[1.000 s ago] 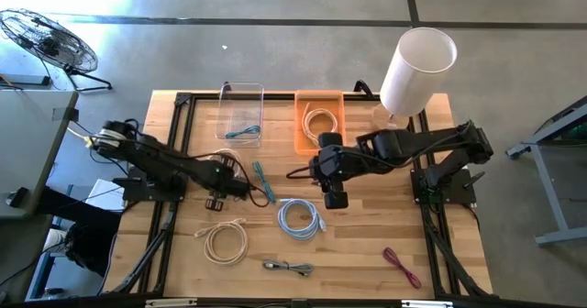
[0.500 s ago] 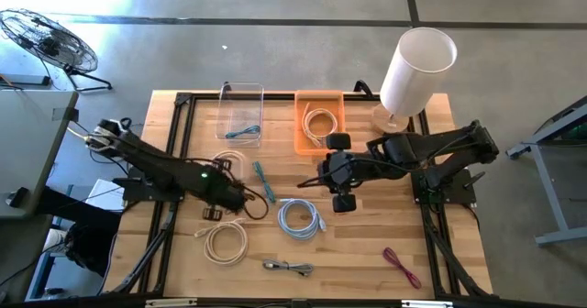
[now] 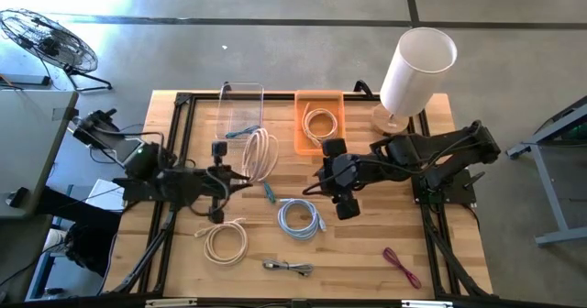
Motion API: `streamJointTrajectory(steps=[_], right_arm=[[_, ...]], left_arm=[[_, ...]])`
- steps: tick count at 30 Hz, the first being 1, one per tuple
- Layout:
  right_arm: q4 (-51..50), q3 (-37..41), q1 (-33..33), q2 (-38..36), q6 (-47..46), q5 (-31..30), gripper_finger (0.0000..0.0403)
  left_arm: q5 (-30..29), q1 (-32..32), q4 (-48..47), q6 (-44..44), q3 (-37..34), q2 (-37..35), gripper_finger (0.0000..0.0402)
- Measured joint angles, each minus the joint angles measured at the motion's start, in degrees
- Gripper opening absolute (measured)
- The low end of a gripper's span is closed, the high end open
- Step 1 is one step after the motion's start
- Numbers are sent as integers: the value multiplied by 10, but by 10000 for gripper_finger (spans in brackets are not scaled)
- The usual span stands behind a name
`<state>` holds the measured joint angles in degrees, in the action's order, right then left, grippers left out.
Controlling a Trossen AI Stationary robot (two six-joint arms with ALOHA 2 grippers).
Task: Pick & Place USB Port
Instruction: Put the top white HDMI cable into the orange bin
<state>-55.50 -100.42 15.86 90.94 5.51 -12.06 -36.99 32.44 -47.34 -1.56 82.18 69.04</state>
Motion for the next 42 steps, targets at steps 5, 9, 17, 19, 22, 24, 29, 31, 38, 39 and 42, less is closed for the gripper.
streamJointTrajectory(steps=[5, 9, 17, 19, 22, 24, 29, 31, 38, 39, 42], right_arm=[[35, 0, 0, 0, 46, -20, 256], [73, 0, 0, 0, 82, -91, 266], [195, -1, -4, -1, 186, -159, 262], [218, -1, -9, -1, 206, -142, 262], [237, -1, -19, 0, 218, -116, 262], [241, -1, -24, 0, 220, -101, 261], [232, 0, -28, 0, 211, -85, 261], [232, 0, -28, 0, 211, -83, 261], [292, 0, -28, 2, 218, -52, 261], [303, 0, -28, 2, 225, -48, 261], [320, 0, -32, 2, 234, -27, 261]], left_arm=[[18, 14, 47, 22, -20, 6, 30], [45, 14, 92, 27, -54, 6, 30], [57, 13, 153, 50, -79, 7, 30], [59, 13, 161, 59, -79, 6, 30], [64, 13, 158, 62, -79, 6, 30], [68, 13, 159, 63, -79, 5, 30], [77, 13, 159, 70, -79, -5, 30], [77, 13, 160, 74, -79, -10, 30], [89, 13, 157, 78, -78, -17, 30], [97, 13, 158, 78, -78, -18, 30], [99, 13, 159, 85, -78, -18, 30]])
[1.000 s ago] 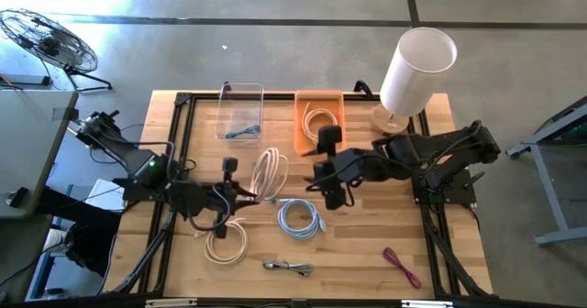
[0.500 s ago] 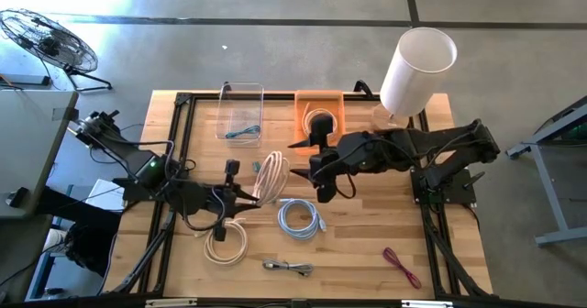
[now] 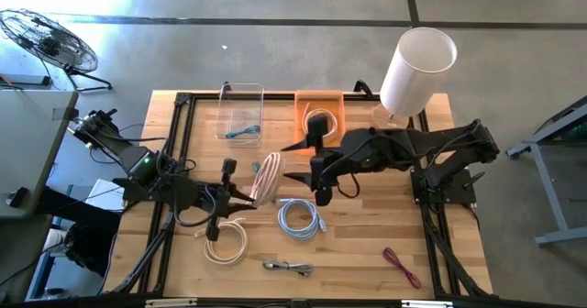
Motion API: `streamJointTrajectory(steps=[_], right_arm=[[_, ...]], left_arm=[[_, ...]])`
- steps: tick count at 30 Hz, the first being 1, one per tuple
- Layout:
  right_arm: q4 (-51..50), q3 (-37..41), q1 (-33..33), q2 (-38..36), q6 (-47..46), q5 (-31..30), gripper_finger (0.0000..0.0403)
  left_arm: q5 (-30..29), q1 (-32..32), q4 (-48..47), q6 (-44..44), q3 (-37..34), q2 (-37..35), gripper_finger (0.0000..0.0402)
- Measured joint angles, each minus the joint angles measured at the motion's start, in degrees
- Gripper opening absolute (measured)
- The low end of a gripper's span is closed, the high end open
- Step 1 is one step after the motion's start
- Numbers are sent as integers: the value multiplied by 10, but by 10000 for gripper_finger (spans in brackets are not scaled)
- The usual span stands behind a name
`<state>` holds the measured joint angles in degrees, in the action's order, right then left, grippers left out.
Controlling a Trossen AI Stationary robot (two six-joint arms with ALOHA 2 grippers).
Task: Pick & Place USB Port
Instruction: Put the top white HDMI cable into the orange bin
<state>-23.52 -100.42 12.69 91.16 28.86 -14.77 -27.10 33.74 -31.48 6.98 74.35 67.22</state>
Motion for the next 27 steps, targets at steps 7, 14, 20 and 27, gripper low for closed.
streamJointTrajectory(steps=[7, 14, 20, 27], right_arm=[[-1, 0, -12, 0, -1, 40, 261], [5, 0, -12, 7, -1, 40, 261], [7, 0, -16, 38, 10, 43, 258], [54, 0, -18, 48, 49, 30, 243]], left_arm=[[7, 0, 0, 16, 0, 0, 30], [8, 0, -1, 23, 0, -3, 30], [23, 0, 2, 34, 0, -8, 30], [38, 0, 0, 35, 0, -8, 29]])
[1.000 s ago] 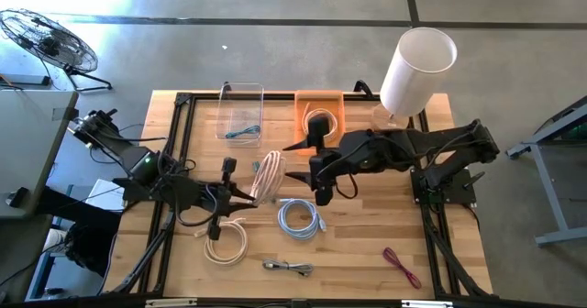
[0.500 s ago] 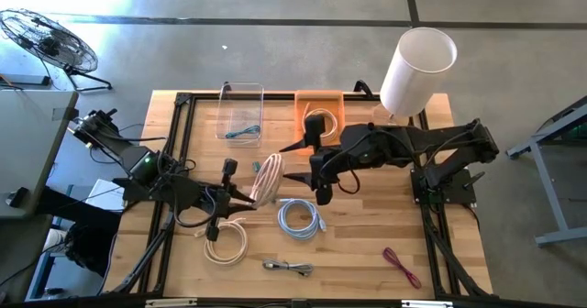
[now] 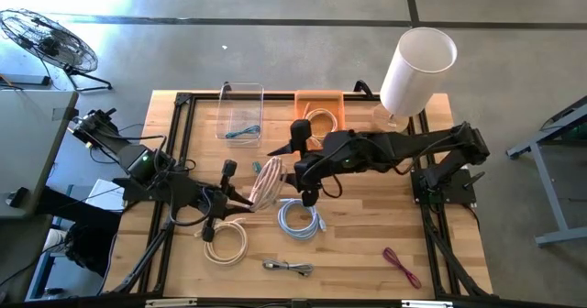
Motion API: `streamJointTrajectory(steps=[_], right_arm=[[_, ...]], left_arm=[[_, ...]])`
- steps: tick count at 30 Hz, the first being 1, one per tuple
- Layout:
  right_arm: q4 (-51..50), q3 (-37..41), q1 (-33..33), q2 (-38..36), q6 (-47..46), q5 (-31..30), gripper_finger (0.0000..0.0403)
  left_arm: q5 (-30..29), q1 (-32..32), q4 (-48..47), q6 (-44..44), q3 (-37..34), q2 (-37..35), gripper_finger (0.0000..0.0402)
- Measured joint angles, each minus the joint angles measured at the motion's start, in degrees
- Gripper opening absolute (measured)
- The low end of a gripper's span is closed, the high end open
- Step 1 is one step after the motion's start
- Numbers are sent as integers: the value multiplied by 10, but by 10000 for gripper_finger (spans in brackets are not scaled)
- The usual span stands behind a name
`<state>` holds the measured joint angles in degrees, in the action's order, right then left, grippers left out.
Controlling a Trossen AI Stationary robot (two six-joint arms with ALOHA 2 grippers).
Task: Pick & Place USB Port
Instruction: Put the top white HDMI cable into the orange bin
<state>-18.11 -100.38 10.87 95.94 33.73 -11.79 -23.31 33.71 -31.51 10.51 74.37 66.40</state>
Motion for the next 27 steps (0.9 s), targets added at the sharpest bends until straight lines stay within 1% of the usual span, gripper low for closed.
streamJointTrajectory(steps=[6, 9, 12, 15, 16, 17, 20, 25, 27], right_arm=[[-1, -10, 0, 0, 0, 0, 222], [-1, -10, -3, 0, 0, 1, 193], [-1, -10, -6, 0, 0, 4, 138], [-2, -10, -11, 0, 6, -1, 53], [-2, -10, -12, 0, 7, -1, 33], [-2, -10, -13, 0, 12, 0, 31], [2, -10, -16, 0, 3, -24, 32], [-27, -11, -18, -3, 0, -85, 31], [-50, -11, -19, -5, -7, -133, 31]], left_arm=[[4, 0, -2, 0, 0, 0, 29], [5, 0, -3, 0, 0, 0, 29], [-2, 0, -3, 10, 0, 0, 36], [-13, 0, -2, 13, 0, 0, 75], [-15, 0, -3, 13, 1, 0, 88], [-15, 0, -4, 13, 1, 0, 100], [-21, 0, -4, 13, 1, 0, 122], [-56, 0, -13, 30, 0, -6, 128], [-70, 0, -28, 26, 2, -15, 128]])
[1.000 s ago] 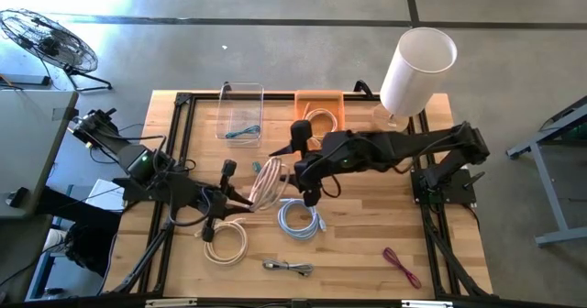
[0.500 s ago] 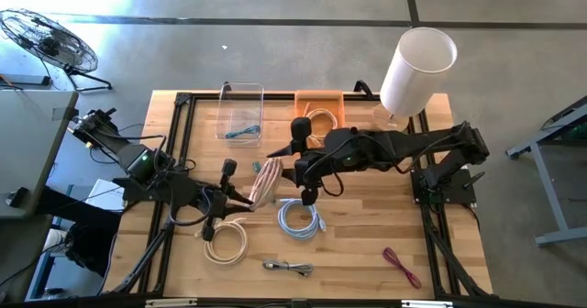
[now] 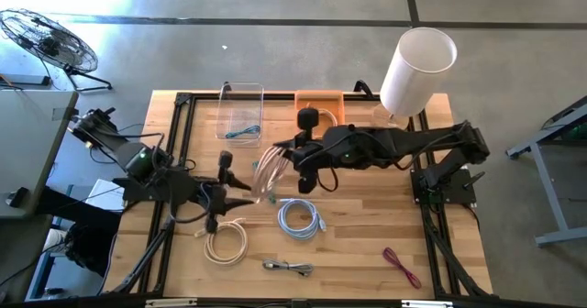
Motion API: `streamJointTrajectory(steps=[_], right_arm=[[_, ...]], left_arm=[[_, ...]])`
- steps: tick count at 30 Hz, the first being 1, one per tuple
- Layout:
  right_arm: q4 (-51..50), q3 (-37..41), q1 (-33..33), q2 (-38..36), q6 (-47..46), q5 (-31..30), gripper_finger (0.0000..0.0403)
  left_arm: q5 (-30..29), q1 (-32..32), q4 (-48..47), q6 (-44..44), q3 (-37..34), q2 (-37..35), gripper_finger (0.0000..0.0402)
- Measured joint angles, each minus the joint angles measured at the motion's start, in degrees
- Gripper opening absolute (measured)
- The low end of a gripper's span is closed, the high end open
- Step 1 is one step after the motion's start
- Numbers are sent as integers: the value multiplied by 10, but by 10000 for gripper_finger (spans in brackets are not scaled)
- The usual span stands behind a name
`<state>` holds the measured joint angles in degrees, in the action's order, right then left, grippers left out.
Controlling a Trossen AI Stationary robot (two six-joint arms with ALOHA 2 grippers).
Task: Pick & Place USB Port
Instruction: Put the top white HDMI cable into the orange bin
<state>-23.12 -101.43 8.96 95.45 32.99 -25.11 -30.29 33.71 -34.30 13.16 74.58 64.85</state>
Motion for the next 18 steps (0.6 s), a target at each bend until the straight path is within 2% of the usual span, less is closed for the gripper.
streamJointTrajectory(steps=[3, 6, 11, 18], right_arm=[[-70, 0, -9, -5, -15, -100, 31], [-144, 0, -33, -5, -71, -166, 31], [-242, 0, -87, -2, -195, -142, 31], [-318, 0, -166, 18, -289, -118, 31]], left_arm=[[-21, 1, -41, -24, 10, -14, 129], [-35, 1, -76, -44, 12, -32, 129], [-45, 0, -97, -45, 13, -48, 130], [-68, 0, -157, -44, 13, -47, 130]])
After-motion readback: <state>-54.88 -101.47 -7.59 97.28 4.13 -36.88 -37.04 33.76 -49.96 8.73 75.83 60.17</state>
